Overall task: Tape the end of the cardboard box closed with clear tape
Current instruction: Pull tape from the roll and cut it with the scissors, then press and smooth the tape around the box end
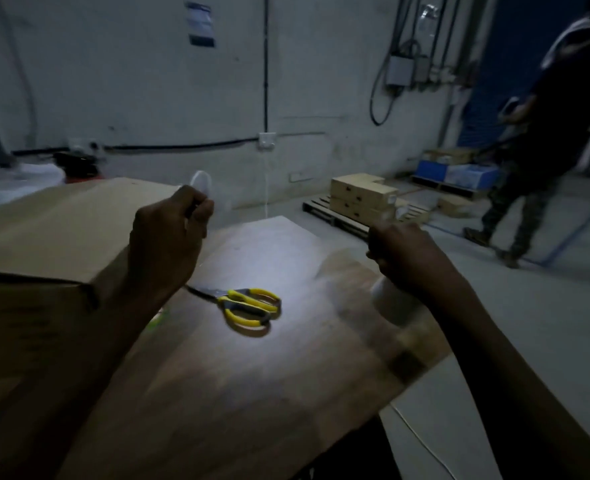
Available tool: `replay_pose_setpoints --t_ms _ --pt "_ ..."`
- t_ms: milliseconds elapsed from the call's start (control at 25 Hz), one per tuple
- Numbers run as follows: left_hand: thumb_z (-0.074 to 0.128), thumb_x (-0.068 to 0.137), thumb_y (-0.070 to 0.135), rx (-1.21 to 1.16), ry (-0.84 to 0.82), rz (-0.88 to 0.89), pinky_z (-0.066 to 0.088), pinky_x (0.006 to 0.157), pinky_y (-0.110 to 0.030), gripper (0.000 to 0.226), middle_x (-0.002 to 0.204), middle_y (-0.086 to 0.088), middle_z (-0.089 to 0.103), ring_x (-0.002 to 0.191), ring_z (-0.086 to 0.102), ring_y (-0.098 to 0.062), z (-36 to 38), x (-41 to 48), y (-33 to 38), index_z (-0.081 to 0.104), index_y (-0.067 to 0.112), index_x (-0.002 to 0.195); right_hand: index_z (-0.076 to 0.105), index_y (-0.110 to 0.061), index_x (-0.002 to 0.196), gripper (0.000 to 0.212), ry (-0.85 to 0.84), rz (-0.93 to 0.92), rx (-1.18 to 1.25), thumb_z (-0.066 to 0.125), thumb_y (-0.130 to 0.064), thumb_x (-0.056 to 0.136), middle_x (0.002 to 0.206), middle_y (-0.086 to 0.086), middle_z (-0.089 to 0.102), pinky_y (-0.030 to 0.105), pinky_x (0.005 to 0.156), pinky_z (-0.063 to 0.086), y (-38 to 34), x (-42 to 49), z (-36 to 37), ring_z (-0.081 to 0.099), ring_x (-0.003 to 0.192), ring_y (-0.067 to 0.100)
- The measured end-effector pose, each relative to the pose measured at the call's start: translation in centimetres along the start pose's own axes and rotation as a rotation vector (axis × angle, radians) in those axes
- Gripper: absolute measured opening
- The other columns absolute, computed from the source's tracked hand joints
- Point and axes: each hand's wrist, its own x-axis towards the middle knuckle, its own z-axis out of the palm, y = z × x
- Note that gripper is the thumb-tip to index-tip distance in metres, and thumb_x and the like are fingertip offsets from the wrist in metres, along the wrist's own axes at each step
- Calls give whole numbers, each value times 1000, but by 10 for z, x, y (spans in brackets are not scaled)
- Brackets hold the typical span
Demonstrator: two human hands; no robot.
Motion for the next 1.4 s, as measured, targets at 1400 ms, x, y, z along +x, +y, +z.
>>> replay_pose_setpoints --t_ms 1400 --pt "58 78 54 28 420 -488 54 52 -43 27 62 5 60 56 61 -17 -109 -80 -47 56 28 80 56 -20 89 46 -109 -353 1376 57 -59 66 78 1 62 28 65 47 -275 34 42 59 72 9"
